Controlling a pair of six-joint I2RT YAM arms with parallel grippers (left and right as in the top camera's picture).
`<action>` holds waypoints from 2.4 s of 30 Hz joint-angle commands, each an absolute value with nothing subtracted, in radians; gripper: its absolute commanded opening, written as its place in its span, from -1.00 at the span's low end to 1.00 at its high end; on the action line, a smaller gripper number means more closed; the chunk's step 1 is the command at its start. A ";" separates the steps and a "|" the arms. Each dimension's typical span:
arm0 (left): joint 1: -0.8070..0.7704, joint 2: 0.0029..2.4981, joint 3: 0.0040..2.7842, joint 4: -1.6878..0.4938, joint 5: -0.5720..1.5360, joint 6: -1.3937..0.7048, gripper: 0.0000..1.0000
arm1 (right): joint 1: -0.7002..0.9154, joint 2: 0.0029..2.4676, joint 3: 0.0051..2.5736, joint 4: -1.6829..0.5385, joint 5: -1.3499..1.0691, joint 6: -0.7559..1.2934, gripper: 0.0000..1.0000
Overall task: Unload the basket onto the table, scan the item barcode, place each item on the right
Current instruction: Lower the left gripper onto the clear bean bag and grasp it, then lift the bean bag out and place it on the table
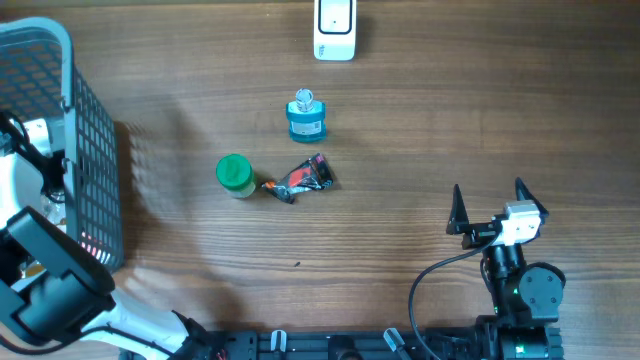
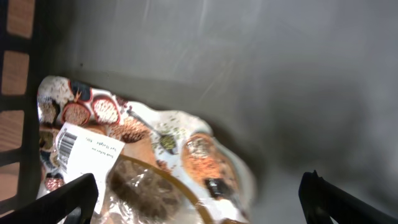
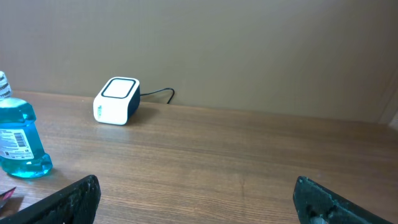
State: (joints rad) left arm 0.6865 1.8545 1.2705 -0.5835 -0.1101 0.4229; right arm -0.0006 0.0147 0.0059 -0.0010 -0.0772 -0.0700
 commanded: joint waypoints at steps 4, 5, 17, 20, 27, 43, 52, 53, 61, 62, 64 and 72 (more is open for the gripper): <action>0.686 1.896 1.268 -0.612 -0.336 0.520 1.00 | 0.001 0.009 0.005 0.002 -0.068 -0.078 1.00; 0.686 1.896 1.268 -0.611 -0.366 0.520 1.00 | 0.001 0.009 0.005 0.002 -0.068 -0.078 1.00; 0.686 1.908 1.268 -0.618 -0.533 0.516 1.00 | 0.001 0.009 0.005 0.002 -0.068 -0.078 1.00; 0.686 1.943 1.268 -0.617 -0.535 0.498 0.96 | 0.001 0.009 0.005 0.002 -0.068 -0.077 1.00; 0.687 2.018 1.268 -0.591 -0.537 0.438 0.35 | 0.001 0.009 0.005 0.002 -0.068 -0.078 1.00; 0.656 1.966 1.289 -0.556 -0.570 0.430 -0.90 | 0.001 0.009 0.005 0.002 -0.068 -0.078 1.00; 0.604 1.635 1.364 -0.557 -0.517 0.212 -0.90 | 0.001 0.009 0.005 0.002 -0.068 -0.078 1.00; 0.604 1.594 1.364 -0.557 -0.516 0.195 -0.90 | 0.001 0.009 0.005 0.002 -0.068 -0.078 1.00; 0.604 1.236 1.364 -0.587 -0.244 -0.033 -0.92 | 0.001 0.009 0.005 0.002 -0.068 -0.078 1.00; 0.604 1.189 1.364 -0.596 -0.171 -0.070 -0.92 | 0.001 0.009 0.005 0.002 -0.068 -0.078 1.00; 0.599 1.104 1.364 -0.621 -0.032 -0.126 -0.92 | 0.001 0.009 0.005 0.002 -0.068 -0.078 1.00; 0.440 0.809 1.364 -0.660 0.266 -0.216 -0.92 | 0.001 0.009 0.005 0.002 -0.068 -0.078 1.00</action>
